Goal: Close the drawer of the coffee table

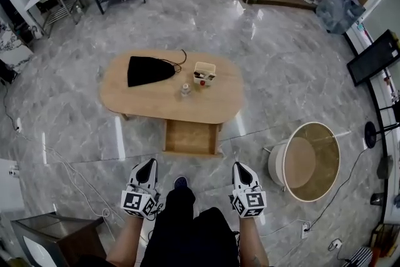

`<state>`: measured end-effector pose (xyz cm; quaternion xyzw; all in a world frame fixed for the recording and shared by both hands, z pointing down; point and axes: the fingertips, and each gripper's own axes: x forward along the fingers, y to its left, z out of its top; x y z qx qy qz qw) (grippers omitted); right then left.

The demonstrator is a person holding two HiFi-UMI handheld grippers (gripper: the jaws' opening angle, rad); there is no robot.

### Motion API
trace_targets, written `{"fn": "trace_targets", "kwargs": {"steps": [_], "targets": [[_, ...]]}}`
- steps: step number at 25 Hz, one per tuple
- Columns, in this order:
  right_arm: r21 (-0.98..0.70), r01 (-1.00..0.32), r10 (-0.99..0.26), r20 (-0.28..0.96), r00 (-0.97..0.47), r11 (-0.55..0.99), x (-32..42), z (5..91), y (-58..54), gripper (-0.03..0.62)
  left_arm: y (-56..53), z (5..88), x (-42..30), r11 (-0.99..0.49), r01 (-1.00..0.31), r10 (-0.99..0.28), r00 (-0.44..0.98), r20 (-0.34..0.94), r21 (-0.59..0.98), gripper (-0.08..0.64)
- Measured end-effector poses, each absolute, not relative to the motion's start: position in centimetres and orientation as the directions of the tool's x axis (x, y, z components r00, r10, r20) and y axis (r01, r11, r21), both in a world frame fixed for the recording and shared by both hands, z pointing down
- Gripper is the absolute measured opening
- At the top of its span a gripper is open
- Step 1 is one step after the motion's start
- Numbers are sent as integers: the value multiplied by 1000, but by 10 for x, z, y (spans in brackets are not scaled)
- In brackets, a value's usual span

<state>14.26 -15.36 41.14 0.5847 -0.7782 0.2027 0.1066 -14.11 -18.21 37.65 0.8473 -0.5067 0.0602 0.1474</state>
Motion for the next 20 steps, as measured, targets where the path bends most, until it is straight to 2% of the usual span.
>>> {"fn": "trace_targets", "kwargs": {"steps": [20], "targets": [[-130, -958, -894, 347, -285, 255, 173, 741, -138, 26, -176, 705, -186, -398, -910, -893, 413, 179, 113, 25]]}}
